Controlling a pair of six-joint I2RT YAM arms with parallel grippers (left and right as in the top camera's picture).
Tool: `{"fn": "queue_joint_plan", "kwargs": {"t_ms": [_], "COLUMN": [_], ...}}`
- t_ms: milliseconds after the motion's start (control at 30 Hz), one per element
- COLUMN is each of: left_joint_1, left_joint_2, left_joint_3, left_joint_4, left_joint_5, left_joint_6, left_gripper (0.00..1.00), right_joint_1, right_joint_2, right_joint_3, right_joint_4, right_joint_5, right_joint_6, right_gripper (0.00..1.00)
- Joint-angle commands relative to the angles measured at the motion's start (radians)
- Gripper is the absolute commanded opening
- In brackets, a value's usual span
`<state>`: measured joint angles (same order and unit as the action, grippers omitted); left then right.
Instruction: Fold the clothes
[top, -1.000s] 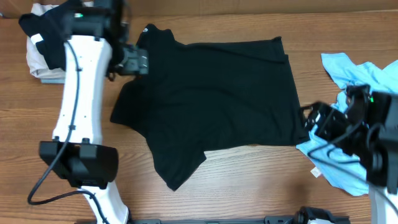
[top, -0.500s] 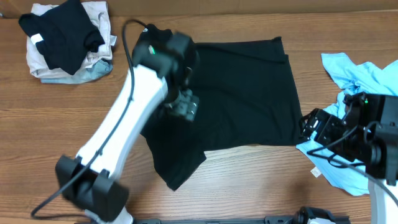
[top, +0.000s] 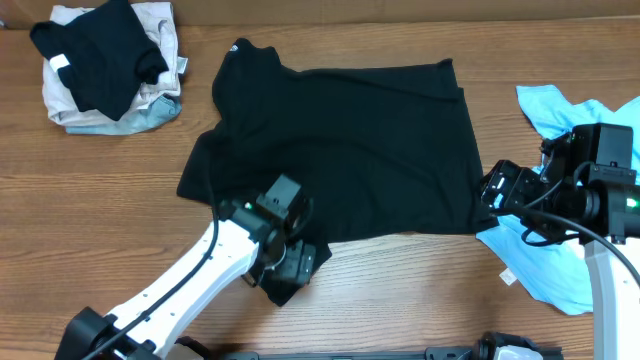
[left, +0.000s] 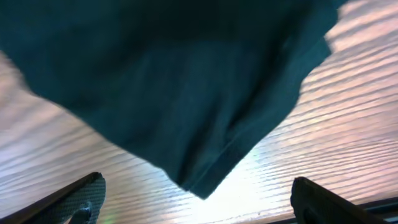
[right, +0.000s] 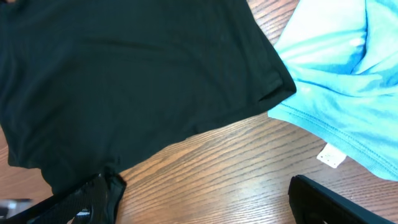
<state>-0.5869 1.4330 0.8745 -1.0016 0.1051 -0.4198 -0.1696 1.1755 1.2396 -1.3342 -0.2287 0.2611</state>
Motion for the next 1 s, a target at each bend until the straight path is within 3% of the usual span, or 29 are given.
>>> {"fn": "queue_joint_plan", "kwargs": {"t_ms": [0, 267, 400, 533, 800, 867, 967], "left_joint_1": [0.004, 0.004, 0.004, 0.004, 0.004, 0.005, 0.005], "left_joint_2": [-0.001, 0.005, 0.007, 0.02, 0.159, 0.188, 0.194], "left_joint_3": [-0.082, -0.192, -0.194, -0.194, -0.194, -0.19, -0.174], "left_joint_4": [0.066, 0.169, 0.139, 0.117, 0.121, 0.124, 0.113], "left_joint_5": [0.092, 0.177, 0.177, 0.151, 0.12, 0.127, 0.121], "left_joint_6": [0.042, 0.09, 0.036, -0.047, -0.132, -0.131, -0.13], "left_gripper": [0.97, 0.9, 0.85, 0.69, 0.62, 0.55, 0.27], "right_joint_1": [0.0, 0.0, 0.0, 0.0, 0.0, 0.0, 0.0], "right_joint_2": [-0.008, -0.008, -0.008, -0.008, -0.008, -0.008, -0.008], "right_joint_3": [0.011, 0.011, 0.011, 0.011, 0.011, 0.011, 0.011], "right_joint_4": [0.007, 0.024, 0.023, 0.029, 0.039, 0.04, 0.05], "right_joint_5": [0.003, 0.003, 0.003, 0.003, 0.003, 0.003, 0.003], "right_joint_6": [-0.004, -0.003, -0.003, -0.003, -0.004, -0.004, -0.004], "right_gripper": [0.97, 0.97, 0.97, 0.97, 0.98, 0.98, 0.98]}}
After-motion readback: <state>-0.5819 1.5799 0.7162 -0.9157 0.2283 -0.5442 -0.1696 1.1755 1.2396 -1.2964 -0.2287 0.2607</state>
